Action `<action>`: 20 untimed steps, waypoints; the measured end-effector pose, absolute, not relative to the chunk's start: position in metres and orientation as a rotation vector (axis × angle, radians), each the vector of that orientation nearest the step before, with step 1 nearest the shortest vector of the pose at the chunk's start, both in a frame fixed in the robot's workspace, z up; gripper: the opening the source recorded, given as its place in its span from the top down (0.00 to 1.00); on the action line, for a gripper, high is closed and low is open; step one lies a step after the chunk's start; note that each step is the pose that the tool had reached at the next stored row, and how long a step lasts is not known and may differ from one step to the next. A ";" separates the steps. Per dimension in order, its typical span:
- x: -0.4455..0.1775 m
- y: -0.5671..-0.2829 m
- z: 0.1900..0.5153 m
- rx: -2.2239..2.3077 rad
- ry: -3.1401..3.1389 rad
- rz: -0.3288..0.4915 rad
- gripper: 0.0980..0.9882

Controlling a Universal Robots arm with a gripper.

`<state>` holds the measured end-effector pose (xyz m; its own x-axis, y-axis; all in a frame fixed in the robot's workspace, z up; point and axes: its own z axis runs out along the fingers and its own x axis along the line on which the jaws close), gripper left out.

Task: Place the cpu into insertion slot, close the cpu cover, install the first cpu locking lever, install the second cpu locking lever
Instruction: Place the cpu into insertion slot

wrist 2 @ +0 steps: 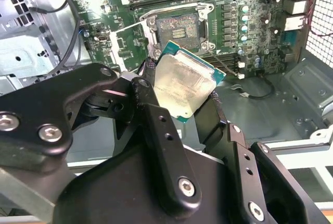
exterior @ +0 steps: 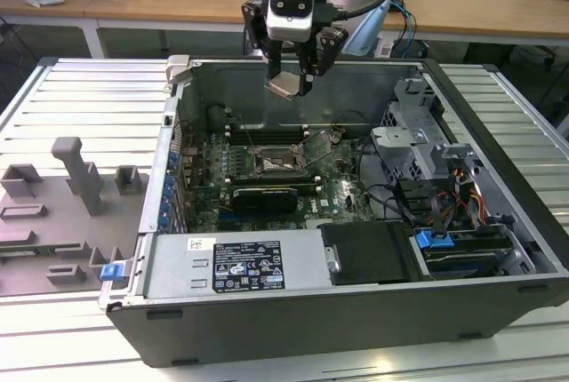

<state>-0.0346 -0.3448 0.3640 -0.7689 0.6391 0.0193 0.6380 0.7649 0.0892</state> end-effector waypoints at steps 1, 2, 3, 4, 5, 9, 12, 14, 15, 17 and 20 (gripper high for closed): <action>-0.035 -0.345 0.364 1.075 2.935 0.142 0.50; -0.035 -0.345 0.364 1.082 2.933 0.141 0.50; -0.035 -0.345 0.364 1.091 2.929 0.141 0.50; -0.035 -0.345 0.364 1.097 2.926 0.141 0.50; -0.035 -0.345 0.364 1.103 2.924 0.141 0.50; -0.035 -0.345 0.364 1.143 2.907 0.141 0.50; -0.035 -0.345 0.364 1.182 2.890 0.141 0.50; -0.035 -0.345 0.364 1.200 2.882 0.140 0.50; -0.035 -0.345 0.364 1.216 2.875 0.140 0.50; -0.035 -0.345 0.364 1.234 2.867 0.140 0.50; -0.035 -0.345 0.364 1.278 2.846 0.140 0.50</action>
<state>-0.0346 -0.3448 0.3640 -0.6649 0.7467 0.0193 0.7450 0.6611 0.0892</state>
